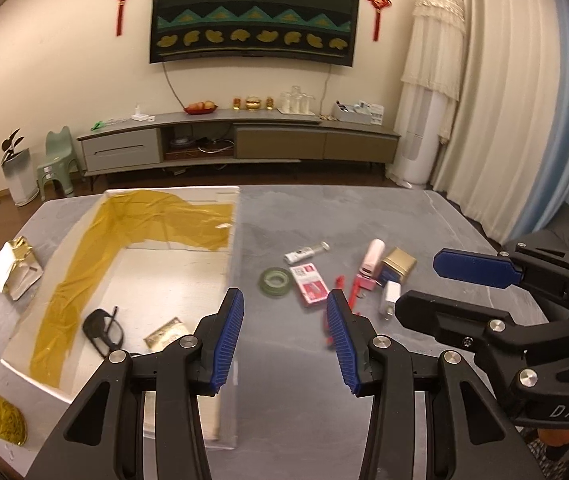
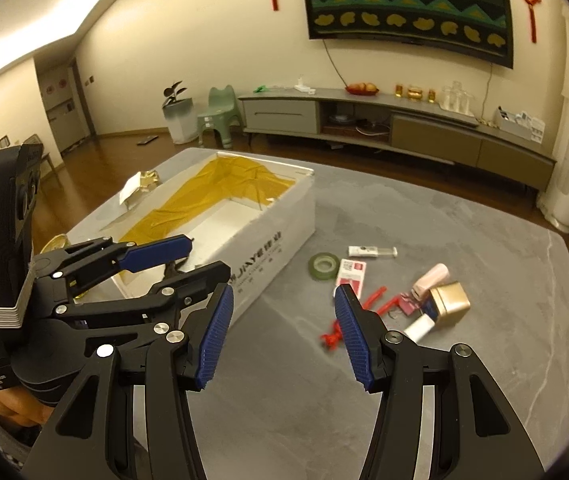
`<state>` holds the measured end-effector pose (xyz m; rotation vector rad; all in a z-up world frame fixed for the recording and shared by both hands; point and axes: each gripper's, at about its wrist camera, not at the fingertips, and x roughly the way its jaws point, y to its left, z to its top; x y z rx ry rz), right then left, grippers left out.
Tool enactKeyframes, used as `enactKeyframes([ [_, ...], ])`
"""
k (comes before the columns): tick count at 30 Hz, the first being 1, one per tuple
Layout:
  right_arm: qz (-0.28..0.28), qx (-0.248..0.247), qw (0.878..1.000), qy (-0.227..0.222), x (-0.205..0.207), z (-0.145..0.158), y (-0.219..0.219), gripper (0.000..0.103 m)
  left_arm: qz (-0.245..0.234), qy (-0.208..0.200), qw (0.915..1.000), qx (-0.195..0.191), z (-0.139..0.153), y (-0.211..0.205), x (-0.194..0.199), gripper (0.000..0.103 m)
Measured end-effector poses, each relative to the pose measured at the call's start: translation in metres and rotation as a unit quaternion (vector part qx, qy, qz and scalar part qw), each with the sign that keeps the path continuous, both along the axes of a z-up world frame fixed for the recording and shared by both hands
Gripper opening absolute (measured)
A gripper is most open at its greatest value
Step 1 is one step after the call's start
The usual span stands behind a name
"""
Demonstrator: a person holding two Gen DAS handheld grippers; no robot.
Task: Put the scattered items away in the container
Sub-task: 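Move both tools back over the remaining items on the table, then grasp the red plastic figure with the left tool while the right tool grasps the white charger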
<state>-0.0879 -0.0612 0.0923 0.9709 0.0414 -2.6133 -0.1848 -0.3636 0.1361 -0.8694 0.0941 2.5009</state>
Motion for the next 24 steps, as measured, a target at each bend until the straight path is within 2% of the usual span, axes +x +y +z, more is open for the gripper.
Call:
enactKeyframes([
  [10,-0.059,-0.014,0.998,-0.025,-0.009,-0.028,0.060,0.056,-0.038,-0.029,0.9983,-0.033,-0.031,0.052,-0.002,0.045],
  [19,-0.097,-0.018,0.993,-0.057,-0.026,-0.062,0.107,0.056,-0.053,-0.064,0.9949,-0.057,-0.067,0.091,-0.022,0.046],
  [21,-0.104,-0.016,0.993,-0.062,-0.030,-0.069,0.114,0.056,-0.057,-0.078,0.9935,-0.059,-0.076,0.097,-0.027,0.054],
  [24,-0.115,-0.006,0.991,-0.070,-0.039,-0.080,0.122,0.056,-0.056,-0.080,0.9929,-0.068,-0.086,0.106,-0.035,0.060],
])
